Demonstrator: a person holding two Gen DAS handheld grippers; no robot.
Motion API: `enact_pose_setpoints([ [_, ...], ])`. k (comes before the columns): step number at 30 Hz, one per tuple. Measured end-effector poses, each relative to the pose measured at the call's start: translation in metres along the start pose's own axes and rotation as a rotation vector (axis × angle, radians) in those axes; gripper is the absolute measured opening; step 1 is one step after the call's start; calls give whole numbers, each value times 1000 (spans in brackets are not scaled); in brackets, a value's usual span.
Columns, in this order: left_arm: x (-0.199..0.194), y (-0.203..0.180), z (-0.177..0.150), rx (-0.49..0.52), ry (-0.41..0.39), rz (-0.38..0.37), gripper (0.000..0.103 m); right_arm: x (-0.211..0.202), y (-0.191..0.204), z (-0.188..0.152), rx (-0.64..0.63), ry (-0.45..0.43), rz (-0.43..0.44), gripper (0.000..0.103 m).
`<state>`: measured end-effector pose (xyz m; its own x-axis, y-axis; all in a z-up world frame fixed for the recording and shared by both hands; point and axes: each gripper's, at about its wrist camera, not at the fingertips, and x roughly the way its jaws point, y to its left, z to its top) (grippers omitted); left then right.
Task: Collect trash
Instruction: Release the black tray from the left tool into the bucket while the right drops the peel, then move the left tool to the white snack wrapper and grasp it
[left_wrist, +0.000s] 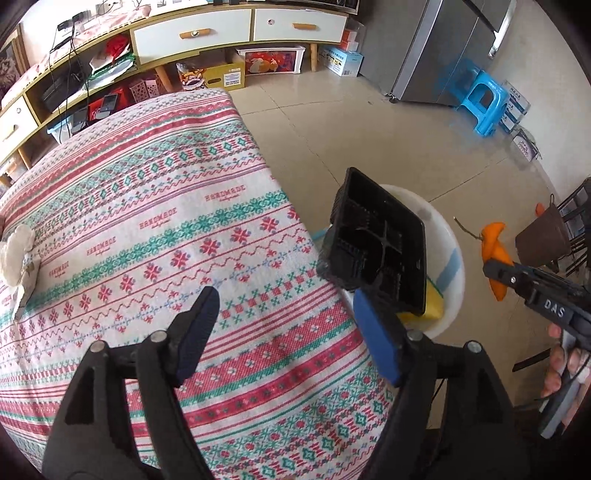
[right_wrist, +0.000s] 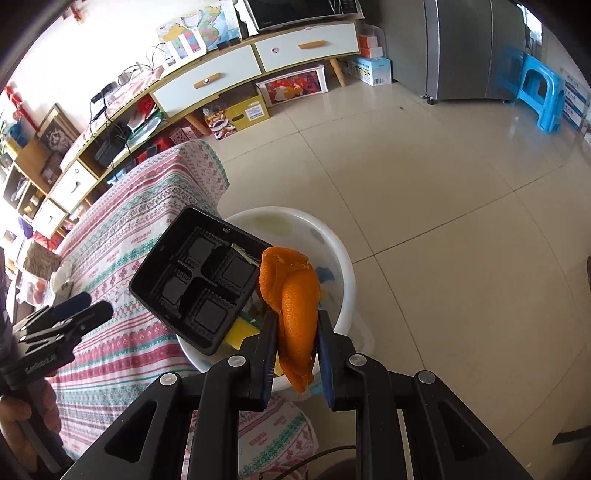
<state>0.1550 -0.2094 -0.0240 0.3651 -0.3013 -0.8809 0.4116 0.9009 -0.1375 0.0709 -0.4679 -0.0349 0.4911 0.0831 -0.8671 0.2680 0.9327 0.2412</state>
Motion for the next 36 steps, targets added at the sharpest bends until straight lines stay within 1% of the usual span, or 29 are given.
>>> enact_pose_setpoints([
  [4,-11,25,-15,-44,3,-13,81,12,2,5,14,13,-21,22],
  [5,-14,31,-18,-55,2,-11,82,14,2,6,18,13,-31,24],
  [7,-19,45,-24,-73,3,-5,84,18,2,8,44,10,-36,25],
  [8,-22,51,-28,-81,4,0,85,20,1,8,62,10,-26,35],
  [9,-24,57,-31,-90,6,5,85,21,1,8,81,8,-17,55],
  [10,-26,63,-34,-98,7,9,86,21,1,8,97,2,-10,64],
  [11,-29,70,-38,-105,8,14,87,20,2,8,106,-4,-5,69],
  [14,-36,88,-48,-129,6,35,88,16,10,8,106,-10,1,69],
  [17,-43,110,-57,-156,7,60,89,13,23,8,95,-15,7,72],
  [19,-47,122,-63,-176,9,74,89,13,33,7,77,-16,12,73],
  [24,-57,167,-73,-229,9,96,89,12,62,4,16,-16,13,75],
  [32,-60,231,-80,-352,18,128,89,14,111,2,-72,-21,31,79],
  [36,-57,255,-77,-428,23,114,89,18,133,4,-116,-19,48,80],
])
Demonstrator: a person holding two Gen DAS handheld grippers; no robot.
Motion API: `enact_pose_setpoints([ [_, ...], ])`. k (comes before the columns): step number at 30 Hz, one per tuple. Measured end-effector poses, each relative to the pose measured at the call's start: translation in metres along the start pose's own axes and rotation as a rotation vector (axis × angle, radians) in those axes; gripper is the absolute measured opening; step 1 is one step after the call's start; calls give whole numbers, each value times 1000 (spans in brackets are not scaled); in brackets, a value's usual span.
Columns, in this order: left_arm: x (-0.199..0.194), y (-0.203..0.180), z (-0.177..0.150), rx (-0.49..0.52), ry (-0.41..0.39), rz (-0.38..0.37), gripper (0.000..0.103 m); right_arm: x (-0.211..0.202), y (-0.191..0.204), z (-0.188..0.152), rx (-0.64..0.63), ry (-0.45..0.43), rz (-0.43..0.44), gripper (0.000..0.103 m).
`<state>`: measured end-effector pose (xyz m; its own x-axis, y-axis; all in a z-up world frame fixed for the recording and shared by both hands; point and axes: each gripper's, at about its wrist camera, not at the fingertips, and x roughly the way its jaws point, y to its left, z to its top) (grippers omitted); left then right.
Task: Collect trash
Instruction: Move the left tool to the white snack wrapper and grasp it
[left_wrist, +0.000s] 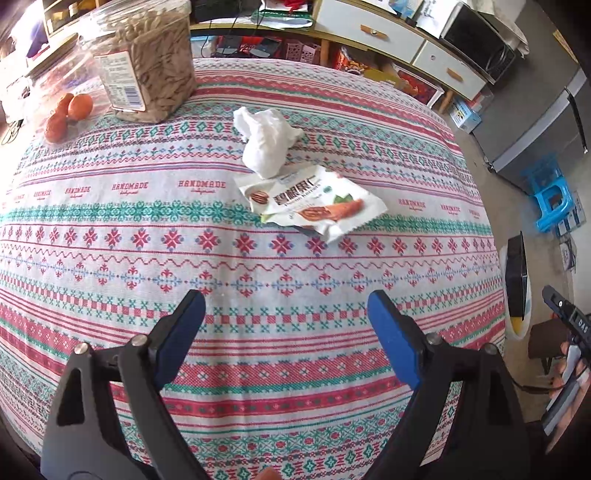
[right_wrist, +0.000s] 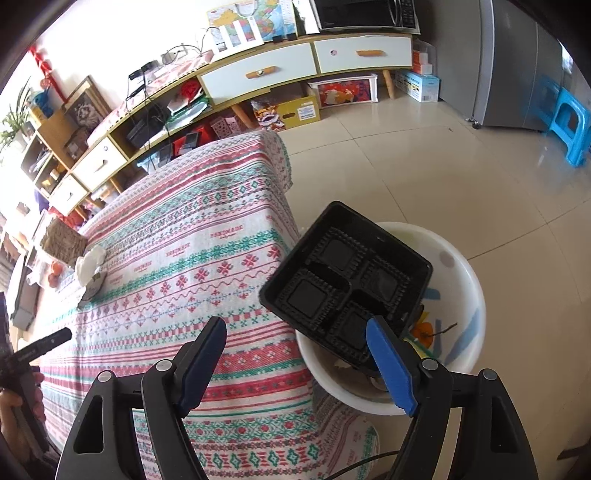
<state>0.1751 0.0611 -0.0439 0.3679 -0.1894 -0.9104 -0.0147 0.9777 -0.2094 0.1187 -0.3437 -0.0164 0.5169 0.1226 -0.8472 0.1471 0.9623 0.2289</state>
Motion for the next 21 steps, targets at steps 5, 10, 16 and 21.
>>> enact_pose_setpoints([
  [5,6,15,19,-84,-16,-36,89,9,27,6,-56,9,17,81],
  [10,22,21,37,-131,-31,-65,89,25,48,11,-104,34,24,81],
  [16,51,5,48,-97,-23,-45,85,41,62,15,-137,66,40,81],
  [21,63,-27,42,95,-77,80,64,49,66,16,-149,85,37,81],
])
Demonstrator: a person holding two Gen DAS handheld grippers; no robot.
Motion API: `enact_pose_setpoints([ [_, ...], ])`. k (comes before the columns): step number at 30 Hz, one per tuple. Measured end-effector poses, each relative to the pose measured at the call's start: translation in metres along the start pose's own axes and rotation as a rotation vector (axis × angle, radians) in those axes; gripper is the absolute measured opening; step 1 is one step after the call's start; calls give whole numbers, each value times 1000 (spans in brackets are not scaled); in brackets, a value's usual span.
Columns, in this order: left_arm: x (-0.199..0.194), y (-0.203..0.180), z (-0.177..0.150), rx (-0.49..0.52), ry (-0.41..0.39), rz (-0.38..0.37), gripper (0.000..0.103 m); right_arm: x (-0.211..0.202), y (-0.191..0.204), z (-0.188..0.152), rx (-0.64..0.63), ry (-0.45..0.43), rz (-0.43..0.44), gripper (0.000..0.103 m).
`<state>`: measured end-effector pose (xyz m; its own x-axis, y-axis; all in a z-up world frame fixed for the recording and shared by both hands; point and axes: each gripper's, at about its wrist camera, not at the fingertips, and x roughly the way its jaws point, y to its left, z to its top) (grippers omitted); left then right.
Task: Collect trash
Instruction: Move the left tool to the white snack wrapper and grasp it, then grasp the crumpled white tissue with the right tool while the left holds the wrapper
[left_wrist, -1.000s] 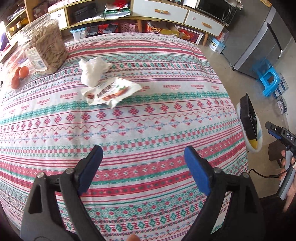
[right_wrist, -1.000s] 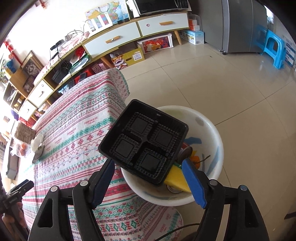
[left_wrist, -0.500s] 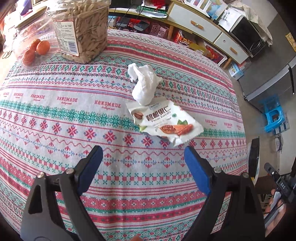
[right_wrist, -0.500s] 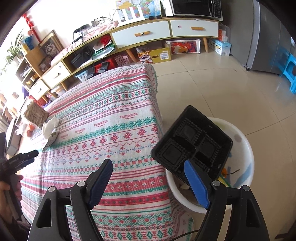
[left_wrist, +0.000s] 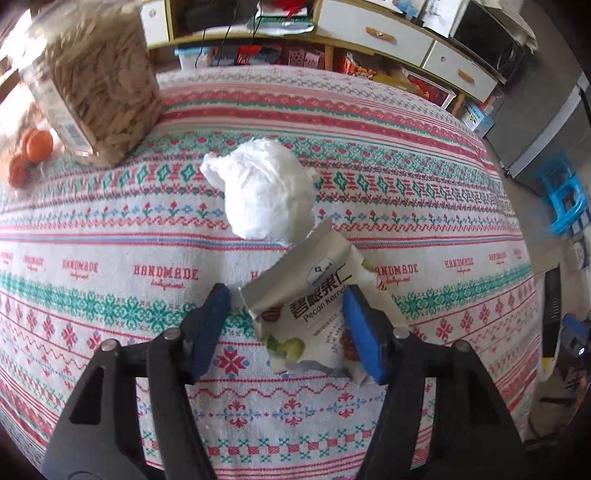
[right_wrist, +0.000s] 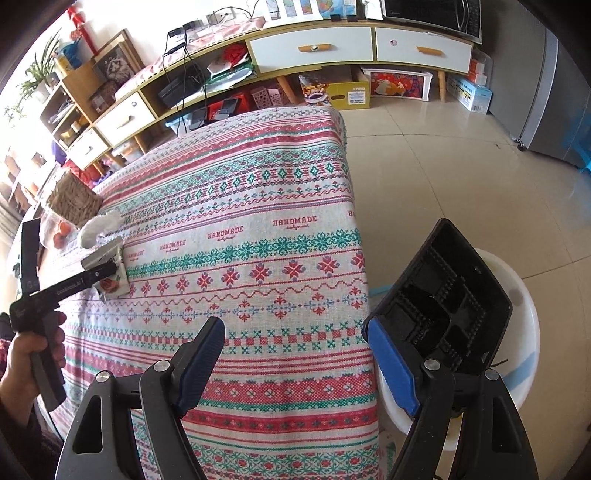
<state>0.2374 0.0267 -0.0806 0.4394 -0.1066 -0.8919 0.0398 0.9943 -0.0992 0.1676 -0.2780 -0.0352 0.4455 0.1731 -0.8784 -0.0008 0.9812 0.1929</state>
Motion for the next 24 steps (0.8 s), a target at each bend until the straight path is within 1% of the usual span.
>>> enact_pose_setpoints([
  [1,0,-6,-3,32,-8,25,60,2,1,0,-3,4,-2,81],
  [2,-1,-10,-4,47,-14,11,45,3,1,1,-6,6,-5,81],
  [3,-3,-11,-4,48,-13,-7,42,4,2,1,-10,7,-9,81],
  [4,-4,-12,-4,50,-6,0,40,5,3,2,-15,8,-13,81],
  [5,-4,-10,-4,52,-8,1,35,6,4,2,-18,9,-17,81],
  [6,-5,-9,-5,51,-9,-6,32,7,5,3,-21,10,-19,81],
  [7,-6,-6,-5,45,-7,-20,22,8,6,3,-24,12,-20,81],
  [8,-8,-4,-6,35,-2,-35,17,9,7,3,-27,14,-21,81],
  [10,-14,-1,-12,24,11,-54,12,10,9,4,-33,16,-23,81],
  [11,-17,2,-16,20,17,-66,10,10,11,3,-37,16,-26,81],
  [16,-41,18,-35,-11,54,-146,8,8,22,1,-59,9,-17,81],
  [18,-53,26,-41,-17,46,-164,8,9,31,0,-73,15,-17,81],
  [21,-73,40,-48,-31,20,-177,8,12,51,-1,-91,33,10,81],
  [24,-90,62,-53,-50,-8,-165,8,14,78,4,-104,40,54,81],
])
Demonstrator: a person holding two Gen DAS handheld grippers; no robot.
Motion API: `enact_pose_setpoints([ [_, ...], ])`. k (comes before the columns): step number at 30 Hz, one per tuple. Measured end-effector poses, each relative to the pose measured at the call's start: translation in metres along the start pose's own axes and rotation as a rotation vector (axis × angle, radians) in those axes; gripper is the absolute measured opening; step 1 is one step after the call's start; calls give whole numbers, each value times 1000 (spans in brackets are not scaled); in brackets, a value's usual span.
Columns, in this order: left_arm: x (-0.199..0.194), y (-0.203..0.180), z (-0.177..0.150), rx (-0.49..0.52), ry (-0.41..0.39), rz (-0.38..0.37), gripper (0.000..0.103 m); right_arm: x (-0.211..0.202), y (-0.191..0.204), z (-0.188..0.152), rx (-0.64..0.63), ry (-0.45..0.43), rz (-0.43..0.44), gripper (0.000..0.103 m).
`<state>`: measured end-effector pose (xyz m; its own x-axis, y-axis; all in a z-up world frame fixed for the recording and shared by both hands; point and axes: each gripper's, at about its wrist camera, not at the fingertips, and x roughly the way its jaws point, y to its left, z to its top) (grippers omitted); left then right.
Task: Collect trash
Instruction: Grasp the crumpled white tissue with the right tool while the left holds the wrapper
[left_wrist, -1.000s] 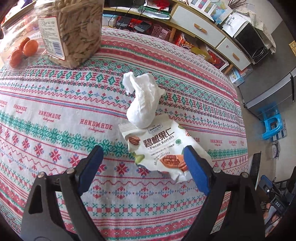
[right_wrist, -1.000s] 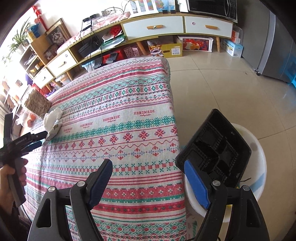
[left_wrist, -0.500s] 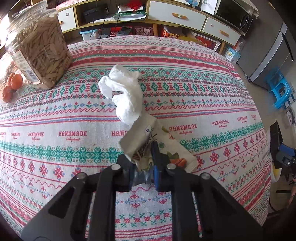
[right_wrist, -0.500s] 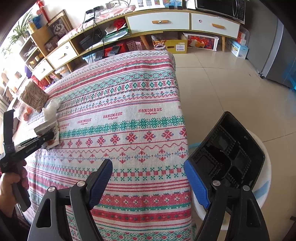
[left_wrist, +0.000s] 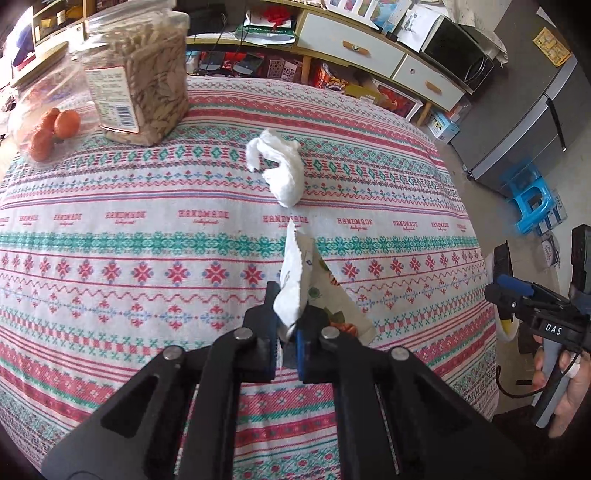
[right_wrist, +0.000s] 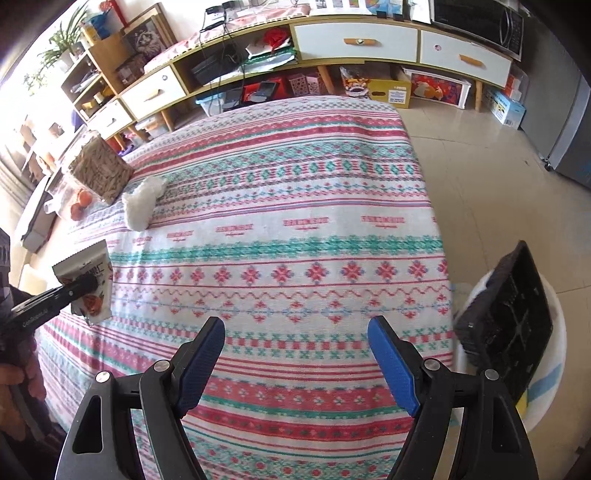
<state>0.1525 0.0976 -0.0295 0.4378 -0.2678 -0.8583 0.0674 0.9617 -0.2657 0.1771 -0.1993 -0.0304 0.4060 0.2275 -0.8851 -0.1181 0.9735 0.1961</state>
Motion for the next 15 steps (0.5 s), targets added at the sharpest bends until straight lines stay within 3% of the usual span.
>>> enact_pose_setpoints([
  [9,-13,59,-5,-96,8,33,8,42,116,51,-100,0,93,81],
  [15,-30,83,-16,-117,-30,69,8,92,169,79,-143,32,90,80],
])
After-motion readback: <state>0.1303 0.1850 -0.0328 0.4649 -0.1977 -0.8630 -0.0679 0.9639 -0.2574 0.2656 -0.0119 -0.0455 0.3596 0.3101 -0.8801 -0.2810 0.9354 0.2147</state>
